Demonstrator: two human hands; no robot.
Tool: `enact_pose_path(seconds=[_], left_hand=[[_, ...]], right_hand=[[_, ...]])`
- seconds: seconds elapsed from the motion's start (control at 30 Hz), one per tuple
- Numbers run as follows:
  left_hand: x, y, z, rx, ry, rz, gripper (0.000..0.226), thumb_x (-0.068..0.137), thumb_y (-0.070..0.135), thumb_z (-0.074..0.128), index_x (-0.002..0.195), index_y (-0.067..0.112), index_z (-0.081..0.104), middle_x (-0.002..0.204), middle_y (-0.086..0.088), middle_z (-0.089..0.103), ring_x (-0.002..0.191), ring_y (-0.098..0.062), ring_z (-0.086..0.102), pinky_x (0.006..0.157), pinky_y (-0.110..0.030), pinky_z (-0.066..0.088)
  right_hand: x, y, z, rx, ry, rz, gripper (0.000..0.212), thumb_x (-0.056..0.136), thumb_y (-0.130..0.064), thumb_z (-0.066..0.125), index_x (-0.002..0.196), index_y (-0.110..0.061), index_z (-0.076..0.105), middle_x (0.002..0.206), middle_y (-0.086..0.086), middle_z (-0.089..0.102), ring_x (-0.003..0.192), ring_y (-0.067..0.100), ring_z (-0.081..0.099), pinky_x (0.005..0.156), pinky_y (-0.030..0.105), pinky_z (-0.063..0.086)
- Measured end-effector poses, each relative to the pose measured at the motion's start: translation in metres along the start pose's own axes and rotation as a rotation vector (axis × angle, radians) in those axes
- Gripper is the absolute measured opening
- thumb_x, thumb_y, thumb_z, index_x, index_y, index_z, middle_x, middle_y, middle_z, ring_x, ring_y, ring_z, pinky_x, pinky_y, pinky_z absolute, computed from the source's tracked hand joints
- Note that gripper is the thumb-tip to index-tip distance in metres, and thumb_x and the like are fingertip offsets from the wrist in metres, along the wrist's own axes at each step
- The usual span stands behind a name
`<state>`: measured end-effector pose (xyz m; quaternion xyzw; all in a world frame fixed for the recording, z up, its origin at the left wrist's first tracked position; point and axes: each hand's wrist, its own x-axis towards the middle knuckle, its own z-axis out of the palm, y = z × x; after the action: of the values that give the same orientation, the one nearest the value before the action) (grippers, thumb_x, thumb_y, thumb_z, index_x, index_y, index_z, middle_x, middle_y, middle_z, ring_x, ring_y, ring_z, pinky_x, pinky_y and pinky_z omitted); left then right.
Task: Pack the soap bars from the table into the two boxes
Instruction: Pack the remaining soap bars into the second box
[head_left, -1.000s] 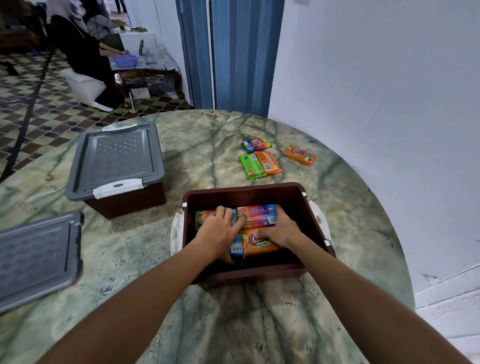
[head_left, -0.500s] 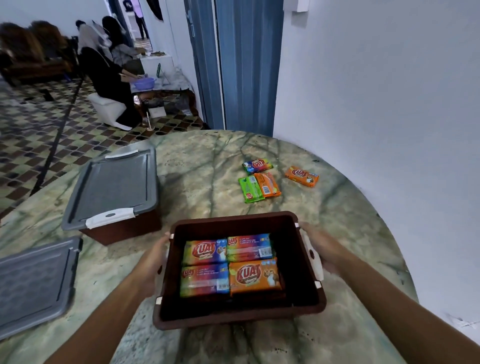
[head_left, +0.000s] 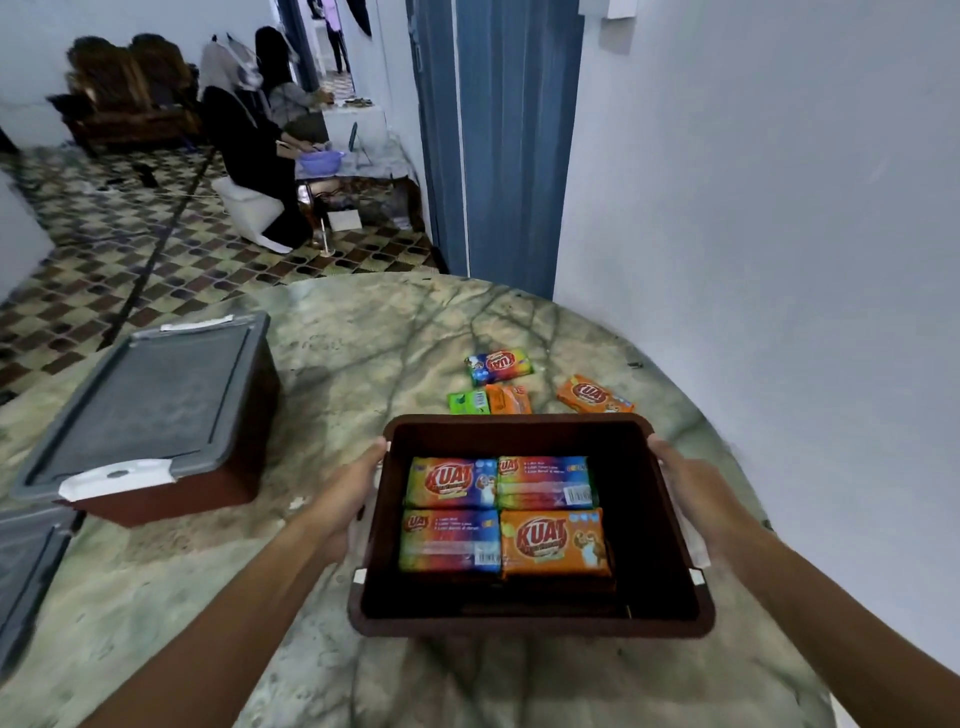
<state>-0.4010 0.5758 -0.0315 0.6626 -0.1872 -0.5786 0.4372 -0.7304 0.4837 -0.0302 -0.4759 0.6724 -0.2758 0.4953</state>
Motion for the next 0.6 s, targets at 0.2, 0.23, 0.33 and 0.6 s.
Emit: enact_pose_path(seconds=[0.2,0.23,0.33,0.6], left_hand=[[0.017,0.002,0.019,0.083,0.071,-0.023,0.053,0.09,0.052,0.049,0.11,0.007,0.067,0.102,-0.023,0.07,0.093,-0.038,0.067,0.094,-0.053,0.048],[0.014,0.007,0.02,0.164,0.102,0.005,0.048,0.091,0.05,0.048,0.106,0.008,0.067,0.1,-0.02,0.07,0.089,-0.035,0.067,0.089,-0.048,0.05],[0.016,0.037,0.024,0.647,0.264,0.185,0.032,0.093,0.044,0.05,0.099,0.015,0.062,0.1,-0.008,0.065,0.086,-0.023,0.06,0.074,-0.035,0.046],[0.125,0.097,0.111,1.495,0.032,0.274,0.052,0.094,0.035,0.051,0.142,0.02,0.038,0.144,-0.012,0.044,0.125,-0.029,0.048,0.087,-0.026,0.04]], right_hand=[[0.028,0.0,-0.014,-0.106,-0.023,0.054,0.055,0.091,-0.056,0.047,0.088,-0.006,0.068,0.082,0.013,0.066,0.074,0.026,0.059,0.065,0.032,0.041],[0.027,-0.002,-0.017,-0.175,-0.029,0.032,0.052,0.093,-0.053,0.047,0.082,-0.007,0.066,0.075,0.011,0.063,0.068,0.025,0.057,0.063,0.031,0.039],[0.034,-0.02,-0.029,-0.548,0.038,-0.178,0.036,0.091,-0.047,0.054,0.079,-0.013,0.056,0.074,0.004,0.059,0.076,0.028,0.06,0.069,0.033,0.04],[0.161,-0.092,0.047,-0.754,-0.193,-0.471,0.04,0.087,-0.018,0.059,0.126,-0.012,0.054,0.119,0.015,0.06,0.106,0.029,0.059,0.078,0.028,0.04]])
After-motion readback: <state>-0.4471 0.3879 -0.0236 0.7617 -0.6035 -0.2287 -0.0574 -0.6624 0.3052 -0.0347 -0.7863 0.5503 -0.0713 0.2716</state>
